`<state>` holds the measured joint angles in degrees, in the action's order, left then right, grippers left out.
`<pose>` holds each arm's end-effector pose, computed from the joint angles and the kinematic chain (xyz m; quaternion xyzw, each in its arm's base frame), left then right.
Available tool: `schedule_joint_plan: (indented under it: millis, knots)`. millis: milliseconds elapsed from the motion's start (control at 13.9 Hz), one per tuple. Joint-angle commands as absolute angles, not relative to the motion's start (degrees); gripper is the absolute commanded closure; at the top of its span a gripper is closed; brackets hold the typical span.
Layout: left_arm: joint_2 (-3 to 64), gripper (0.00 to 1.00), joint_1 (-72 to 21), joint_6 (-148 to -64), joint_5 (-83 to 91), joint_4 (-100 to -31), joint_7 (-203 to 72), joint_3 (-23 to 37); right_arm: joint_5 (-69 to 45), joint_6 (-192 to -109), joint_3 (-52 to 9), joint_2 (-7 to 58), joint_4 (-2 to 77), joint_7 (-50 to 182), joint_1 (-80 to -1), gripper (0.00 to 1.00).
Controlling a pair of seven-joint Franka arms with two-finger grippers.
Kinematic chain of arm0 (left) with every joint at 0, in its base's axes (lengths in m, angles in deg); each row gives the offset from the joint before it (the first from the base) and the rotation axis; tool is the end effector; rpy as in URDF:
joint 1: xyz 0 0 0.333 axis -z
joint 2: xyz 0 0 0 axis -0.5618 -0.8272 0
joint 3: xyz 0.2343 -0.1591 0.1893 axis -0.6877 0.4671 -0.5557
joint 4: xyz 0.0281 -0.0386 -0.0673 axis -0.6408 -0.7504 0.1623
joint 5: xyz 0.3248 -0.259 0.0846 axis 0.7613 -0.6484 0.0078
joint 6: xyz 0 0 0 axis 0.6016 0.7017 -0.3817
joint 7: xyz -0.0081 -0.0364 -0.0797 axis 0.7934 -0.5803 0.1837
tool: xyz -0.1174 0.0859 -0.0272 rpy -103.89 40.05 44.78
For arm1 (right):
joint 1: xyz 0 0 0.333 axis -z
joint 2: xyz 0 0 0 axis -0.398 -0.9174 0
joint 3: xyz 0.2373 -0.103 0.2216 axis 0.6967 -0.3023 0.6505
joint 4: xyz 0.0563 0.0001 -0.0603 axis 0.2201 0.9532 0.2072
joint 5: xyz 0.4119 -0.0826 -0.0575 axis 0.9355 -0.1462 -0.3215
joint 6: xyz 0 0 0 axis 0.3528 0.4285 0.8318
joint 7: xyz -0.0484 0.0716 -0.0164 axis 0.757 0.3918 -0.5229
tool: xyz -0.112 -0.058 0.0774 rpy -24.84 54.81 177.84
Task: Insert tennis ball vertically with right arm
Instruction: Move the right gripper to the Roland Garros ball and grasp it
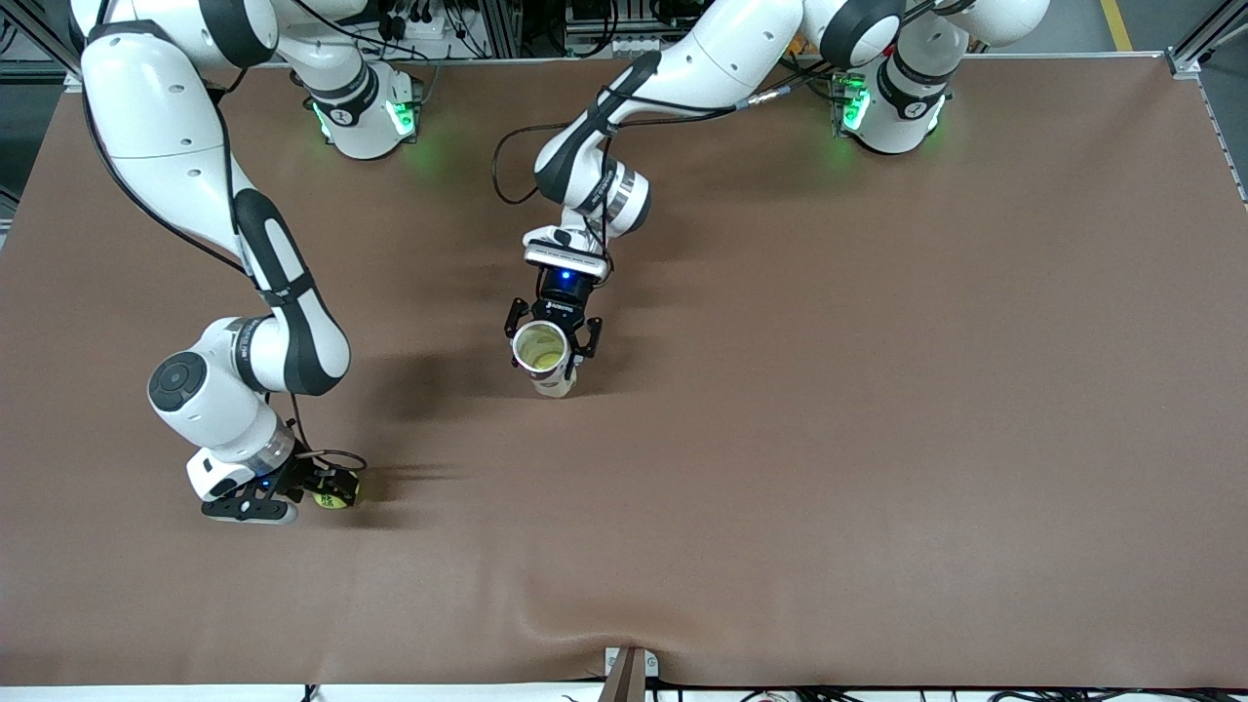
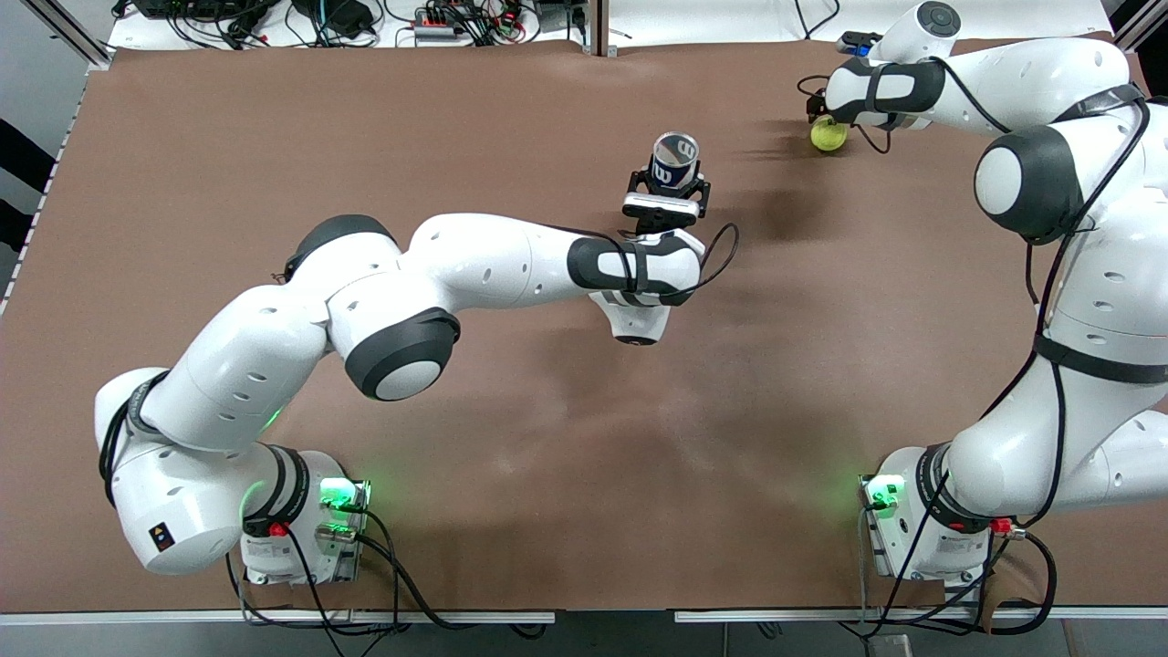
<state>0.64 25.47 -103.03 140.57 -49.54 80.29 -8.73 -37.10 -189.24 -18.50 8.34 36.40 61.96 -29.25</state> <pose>0.4498 -0.6664 0.1291 0.6935 -0.0563 0.7078 0.1223 0.7479 0.0411 0.1617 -0.9886 0.0409 -0.1379 0.0448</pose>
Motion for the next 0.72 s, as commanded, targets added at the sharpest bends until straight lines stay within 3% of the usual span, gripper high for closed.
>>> schedule_joint_plan:
  millis: [0, 288, 433, 505, 649]
  knots:
    - [-1.86, 0.16, 24.7, -101.96, 144.06, -46.07, 81.32, -7.74, -34.93, -189.96, -18.03, 8.2, 37.65, 62.21, -29.26, 0.04]
    - [-1.86, 0.16, 24.7, -101.96, 144.06, -45.98, 81.32, -7.74, -34.93, -191.63, -18.03, 8.02, 38.8, 62.56, -29.43, 0.04]
    - [-1.86, 0.16, 24.7, -101.96, 144.06, -45.98, 81.32, -7.74, -34.93, -191.54, -18.03, 8.02, 38.71, 62.73, -29.43, 0.12]
    - [-1.86, 0.16, 24.7, -102.05, 144.06, -45.98, 81.32, -7.74, -34.93, -191.45, -18.03, 8.02, 38.71, 62.74, -29.52, 0.23]
    - [-1.86, 0.16, 24.7, -102.05, 144.06, -45.98, 81.32, -7.74, -35.02, -191.45, -18.03, 8.02, 38.71, 62.82, -29.52, 0.6]
